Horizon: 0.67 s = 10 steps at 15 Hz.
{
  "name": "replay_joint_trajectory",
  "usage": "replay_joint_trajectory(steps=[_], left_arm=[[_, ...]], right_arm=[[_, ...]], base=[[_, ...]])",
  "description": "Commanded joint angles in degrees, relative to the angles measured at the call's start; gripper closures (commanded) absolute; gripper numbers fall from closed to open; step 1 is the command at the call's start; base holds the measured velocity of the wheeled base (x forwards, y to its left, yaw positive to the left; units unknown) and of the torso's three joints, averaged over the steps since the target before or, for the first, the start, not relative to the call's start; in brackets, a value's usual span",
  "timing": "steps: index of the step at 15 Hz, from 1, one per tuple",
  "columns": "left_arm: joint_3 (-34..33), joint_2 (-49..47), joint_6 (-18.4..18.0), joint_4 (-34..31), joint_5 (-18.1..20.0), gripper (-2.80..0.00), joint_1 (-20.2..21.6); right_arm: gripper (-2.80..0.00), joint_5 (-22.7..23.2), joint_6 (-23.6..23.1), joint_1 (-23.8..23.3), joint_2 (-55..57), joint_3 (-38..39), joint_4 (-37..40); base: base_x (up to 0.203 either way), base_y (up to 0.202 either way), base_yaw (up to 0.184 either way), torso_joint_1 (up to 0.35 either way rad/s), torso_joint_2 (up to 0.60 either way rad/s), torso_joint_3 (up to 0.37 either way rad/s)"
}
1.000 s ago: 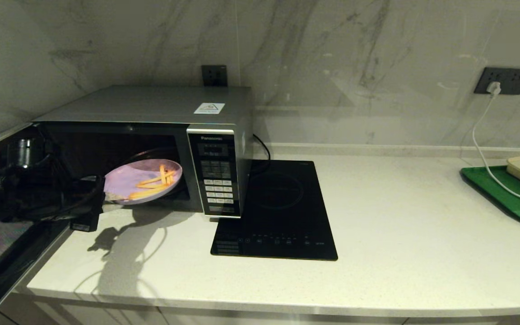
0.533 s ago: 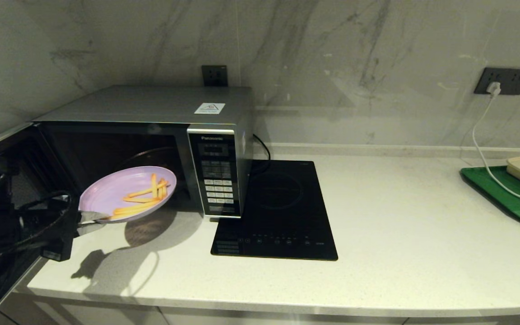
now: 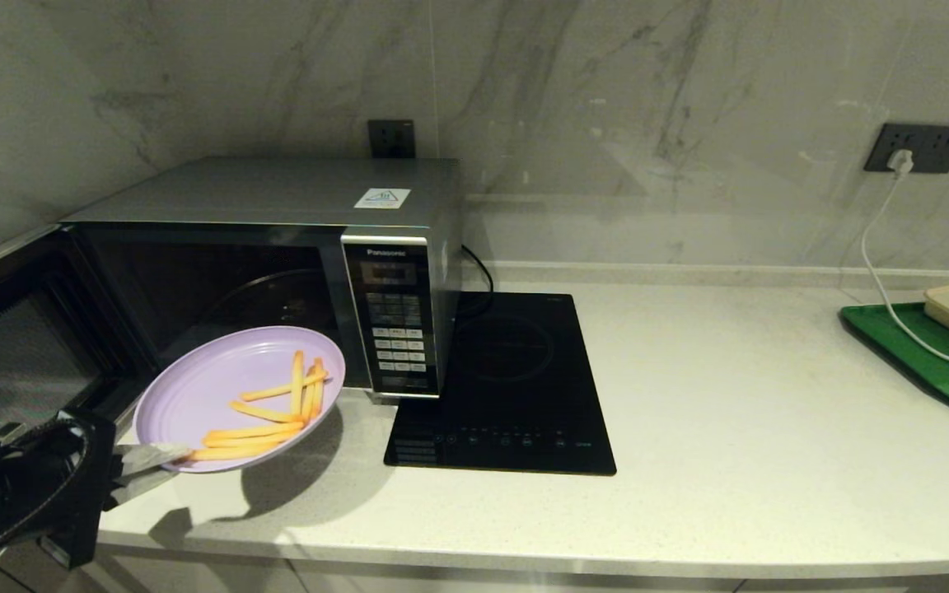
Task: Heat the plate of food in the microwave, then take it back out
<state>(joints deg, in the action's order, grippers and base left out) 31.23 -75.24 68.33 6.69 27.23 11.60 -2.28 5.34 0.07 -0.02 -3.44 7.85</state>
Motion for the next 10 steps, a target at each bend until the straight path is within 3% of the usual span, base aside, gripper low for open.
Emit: replay_joint_trajectory(steps=[1, 3, 10], left_arm=[[-2.71, 4.65, -0.04, -2.07, 0.03, 0.0, -0.89], [-3.93, 7.14, -0.59, -4.85, 0.15, 0.0, -3.59], [-3.24, 3.47, -1.58, -4.77, -1.08, 0.0, -21.16]], right_arm=[[0.0, -0.01, 0.02, 0.01, 0.02, 0.01, 0.06], [0.0, -0.01, 0.02, 0.01, 0.02, 0.01, 0.06], [0.0, -0.01, 0.02, 0.01, 0.02, 0.01, 0.06]], base=[[0.0, 0.0, 0.0, 0.0, 0.0, 0.0], [0.0, 0.0, 0.0, 0.0, 0.0, 0.0], [0.0, 0.0, 0.0, 0.0, 0.0, 0.0]])
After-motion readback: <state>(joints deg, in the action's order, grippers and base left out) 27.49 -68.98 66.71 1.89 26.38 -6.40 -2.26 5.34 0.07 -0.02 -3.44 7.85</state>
